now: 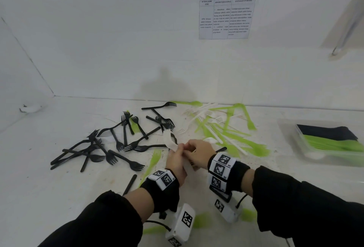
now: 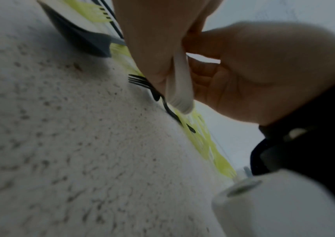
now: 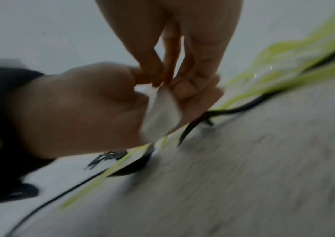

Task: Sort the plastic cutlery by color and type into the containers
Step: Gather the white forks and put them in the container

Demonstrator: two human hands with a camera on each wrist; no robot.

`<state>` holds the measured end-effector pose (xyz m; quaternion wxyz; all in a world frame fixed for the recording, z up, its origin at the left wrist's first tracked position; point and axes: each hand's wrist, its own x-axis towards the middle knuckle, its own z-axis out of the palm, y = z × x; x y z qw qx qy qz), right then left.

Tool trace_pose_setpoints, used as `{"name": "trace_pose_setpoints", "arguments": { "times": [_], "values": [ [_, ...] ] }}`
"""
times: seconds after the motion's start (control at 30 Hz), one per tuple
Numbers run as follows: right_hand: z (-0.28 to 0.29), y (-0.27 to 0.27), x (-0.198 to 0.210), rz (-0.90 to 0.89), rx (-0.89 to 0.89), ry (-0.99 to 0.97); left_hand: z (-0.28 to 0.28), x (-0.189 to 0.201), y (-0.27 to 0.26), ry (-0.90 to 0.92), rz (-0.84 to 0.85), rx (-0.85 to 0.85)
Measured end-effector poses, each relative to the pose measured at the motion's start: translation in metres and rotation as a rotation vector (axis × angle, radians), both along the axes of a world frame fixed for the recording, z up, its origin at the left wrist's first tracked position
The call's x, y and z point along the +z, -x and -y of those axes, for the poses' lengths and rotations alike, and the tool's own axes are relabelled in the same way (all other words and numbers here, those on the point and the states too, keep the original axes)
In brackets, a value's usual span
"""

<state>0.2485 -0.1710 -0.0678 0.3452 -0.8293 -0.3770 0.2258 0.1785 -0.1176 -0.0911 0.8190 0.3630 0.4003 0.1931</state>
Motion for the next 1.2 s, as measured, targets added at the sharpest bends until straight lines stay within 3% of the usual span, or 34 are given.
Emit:
{"name": "trace_pose_setpoints", "arguments": {
  "times": [0.1, 0.23, 0.3, 0.47, 0.57, 0.77, 0.83, 0.9, 1.03, 1.2],
  "values": [
    [-0.003, -0.034, 0.002, 0.152, 0.03, 0.14, -0.009, 0.003, 0.007, -0.026, -0.02, 0.066],
    [0.0, -0.078, -0.002, 0.498, 0.153, 0.607, -0.01, 0.01, 0.017, -0.01, -0.095, 0.024],
    [0.002, -0.088, -0.004, 0.536, 0.157, 0.636, -0.01, 0.011, 0.019, 0.0, -0.112, 0.015],
    [0.004, -0.098, -0.007, 0.535, 0.15, 0.613, -0.01, 0.009, 0.021, 0.019, -0.095, -0.006],
    [0.005, -0.1, 0.001, 0.504, 0.066, 0.413, -0.011, 0.007, 0.022, 0.025, -0.103, -0.018],
    [0.0, -0.115, 0.019, -0.018, -0.135, -0.104, -0.013, 0.003, 0.02, 0.04, -0.088, -0.025],
    [-0.003, -0.119, 0.017, -0.192, -0.27, -0.192, -0.014, 0.001, 0.017, 0.05, -0.077, -0.03],
    [-0.004, -0.126, 0.016, -0.189, -0.354, -0.116, -0.015, -0.001, 0.013, 0.052, -0.073, -0.042],
    [-0.002, -0.133, 0.011, 0.103, -0.211, 0.387, -0.017, -0.003, 0.004, 0.024, -0.091, -0.058],
    [-0.009, -0.128, -0.013, 0.177, -0.11, 0.485, -0.032, 0.005, -0.015, -0.027, -0.157, -0.091]
  ]
}}
